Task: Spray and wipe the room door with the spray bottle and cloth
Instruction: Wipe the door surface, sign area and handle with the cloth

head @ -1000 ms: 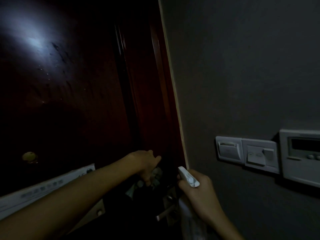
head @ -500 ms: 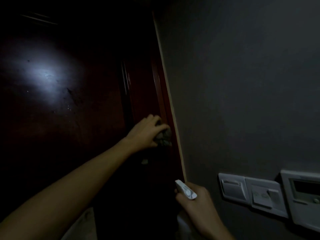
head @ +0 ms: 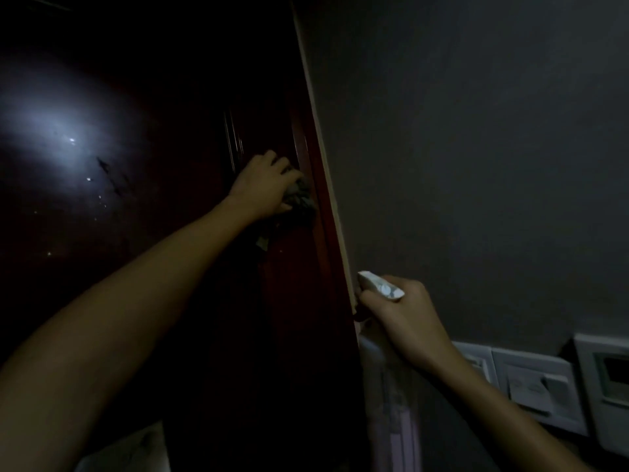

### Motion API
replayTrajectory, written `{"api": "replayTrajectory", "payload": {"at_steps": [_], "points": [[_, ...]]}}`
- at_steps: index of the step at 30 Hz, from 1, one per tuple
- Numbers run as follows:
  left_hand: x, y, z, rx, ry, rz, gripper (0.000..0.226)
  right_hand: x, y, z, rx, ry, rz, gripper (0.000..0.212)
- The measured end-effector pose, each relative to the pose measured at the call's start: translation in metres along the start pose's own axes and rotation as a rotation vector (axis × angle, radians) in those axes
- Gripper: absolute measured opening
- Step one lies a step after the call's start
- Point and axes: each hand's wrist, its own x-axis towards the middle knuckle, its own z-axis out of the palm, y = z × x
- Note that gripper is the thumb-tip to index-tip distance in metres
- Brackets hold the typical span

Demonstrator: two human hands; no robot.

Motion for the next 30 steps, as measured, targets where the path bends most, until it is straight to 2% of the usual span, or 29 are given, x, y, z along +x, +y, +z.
{"api": "replayTrajectory", "payload": {"at_steps": [2,8,11,13,17,25,27,30], "points": [[-0.029,0.04,0.011,0.018,-0.052,0.095,0.074,-0.013,0.01,-0.004,-0.031,0.0,0.027,0.043],[-0.134,0.153,0.047,-0.106,-0.284,0.346,0.074,-0.064,0.042,-0.012,-0.063,0.007,0.151,0.03],[-0.171,0.186,0.058,-0.116,-0.383,0.409,0.077,-0.084,0.054,-0.017,-0.078,0.006,0.182,0.034],[-0.178,0.194,0.058,-0.117,-0.397,0.396,0.077,-0.095,0.058,-0.021,-0.103,-0.013,0.193,0.037],[-0.18,0.2,0.047,-0.114,-0.41,0.343,0.072,-0.115,0.065,-0.03,-0.126,-0.037,0.208,0.028],[-0.239,0.212,0.035,-0.265,-0.394,0.086,0.08,-0.148,0.098,-0.022,-0.088,-0.115,0.301,0.028],[-0.254,0.218,0.033,-0.318,-0.432,0.069,0.079,-0.155,0.108,-0.014,-0.078,-0.132,0.325,0.029],[-0.287,0.238,0.041,-0.482,-0.591,0.022,0.076,-0.162,0.122,-0.002,-0.079,-0.151,0.367,0.024]]}}
